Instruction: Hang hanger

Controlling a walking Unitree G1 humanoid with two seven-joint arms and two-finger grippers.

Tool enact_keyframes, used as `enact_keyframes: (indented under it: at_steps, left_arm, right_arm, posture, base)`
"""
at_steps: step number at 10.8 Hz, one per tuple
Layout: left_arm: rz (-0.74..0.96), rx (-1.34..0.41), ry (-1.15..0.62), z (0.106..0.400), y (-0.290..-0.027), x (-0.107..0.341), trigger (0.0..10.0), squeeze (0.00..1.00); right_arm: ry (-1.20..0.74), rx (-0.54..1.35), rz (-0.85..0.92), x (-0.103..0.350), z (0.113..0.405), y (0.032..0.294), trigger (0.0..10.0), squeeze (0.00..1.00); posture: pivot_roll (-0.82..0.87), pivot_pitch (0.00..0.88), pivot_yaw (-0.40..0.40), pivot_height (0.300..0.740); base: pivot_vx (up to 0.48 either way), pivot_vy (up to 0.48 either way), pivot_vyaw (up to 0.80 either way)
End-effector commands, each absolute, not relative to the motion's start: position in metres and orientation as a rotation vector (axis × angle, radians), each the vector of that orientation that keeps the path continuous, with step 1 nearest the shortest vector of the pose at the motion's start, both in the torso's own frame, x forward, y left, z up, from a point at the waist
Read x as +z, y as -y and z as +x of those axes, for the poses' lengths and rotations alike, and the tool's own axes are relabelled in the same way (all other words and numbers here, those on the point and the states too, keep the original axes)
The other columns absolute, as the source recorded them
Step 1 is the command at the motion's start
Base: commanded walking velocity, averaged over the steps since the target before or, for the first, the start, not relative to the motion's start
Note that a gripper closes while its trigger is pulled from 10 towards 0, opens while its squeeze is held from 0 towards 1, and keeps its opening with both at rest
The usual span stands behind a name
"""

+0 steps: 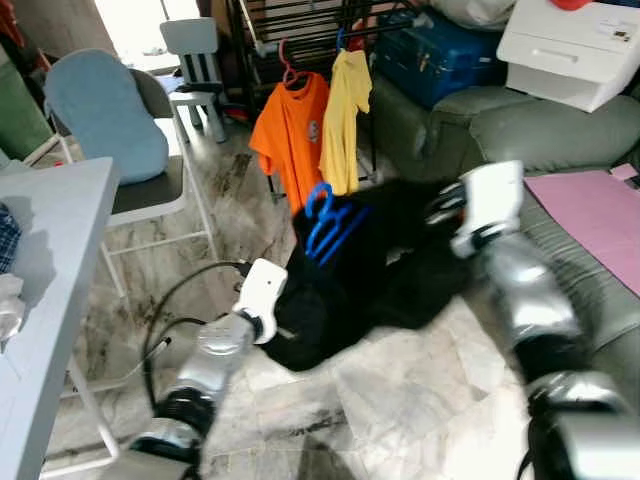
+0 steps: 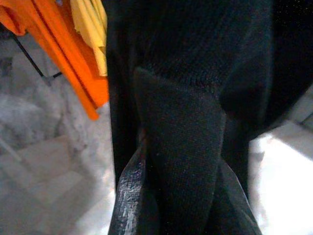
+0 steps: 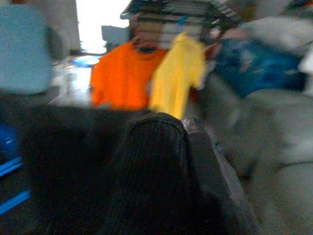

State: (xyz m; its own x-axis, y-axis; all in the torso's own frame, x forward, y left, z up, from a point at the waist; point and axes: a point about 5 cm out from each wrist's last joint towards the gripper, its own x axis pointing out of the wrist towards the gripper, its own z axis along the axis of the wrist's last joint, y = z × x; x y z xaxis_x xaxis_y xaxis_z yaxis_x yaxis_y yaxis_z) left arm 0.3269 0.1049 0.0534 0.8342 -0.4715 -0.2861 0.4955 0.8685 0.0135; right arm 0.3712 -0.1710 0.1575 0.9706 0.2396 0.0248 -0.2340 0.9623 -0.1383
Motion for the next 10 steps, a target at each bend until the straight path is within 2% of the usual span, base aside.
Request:
enact_keyframes:
  at_steps: [1,2,4,5,8,9,10]
  left_arm:
    - [0.057,-0.483,-0.243,0.336,-0.105,0.065,0.0,0.0]
    - [-0.015,-0.496,-0.234,0.337,-0.092,0.07,0.0,0.0]
    - [-0.083,-0.504,-0.225,0.339,-0.081,0.076,0.0,0.0]
    - [-0.114,-0.495,-0.212,0.344,-0.079,0.082,0.0,0.0]
    - [-0.139,-0.48,-0.195,0.35,-0.085,0.092,0.0,0.0]
    - [-0.129,-0.485,-0.196,0.35,-0.088,0.091,0.0,0.0]
    - [-0.105,-0.517,-0.191,0.349,-0.088,0.091,0.0,0.0]
  right_arm:
    - [0.045,0.288,-0.138,0.159,0.37,0.16,0.0,0.0]
    - [-0.008,0.393,-0.13,0.142,0.359,0.137,0.0,0.0]
    - [-0.09,0.551,-0.124,0.122,0.342,0.114,0.0,0.0]
    - [-0.177,0.667,-0.16,0.103,0.326,0.109,0.0,0.0]
    - [-0.313,0.75,-0.202,0.074,0.3,0.111,0.0,0.0]
    - [-0.29,0.708,-0.232,0.075,0.302,0.118,10.0,0.0]
    - [-0.271,0.74,-0.287,0.078,0.301,0.123,10.0,1.0]
  posture:
    - [-0.16,0.0,0.059,0.74]
    - [-0.16,0.0,0.06,0.74]
    - [-0.17,0.0,0.061,0.74]
    - [-0.17,0.0,0.059,0.74]
    - [-0.16,0.0,0.059,0.74]
    - [-0.17,0.0,0.064,0.74]
    - [-0.17,0.0,0.065,0.74]
  base:
    - [0.0,0.0,0.0]
    - [0.0,0.0,0.0]
    - [0.0,0.0,0.0]
    - [0.0,0.0,0.0]
    - [0.0,0.0,0.0]
    - [0.0,0.0,0.0]
    - [0.0,0.0,0.0]
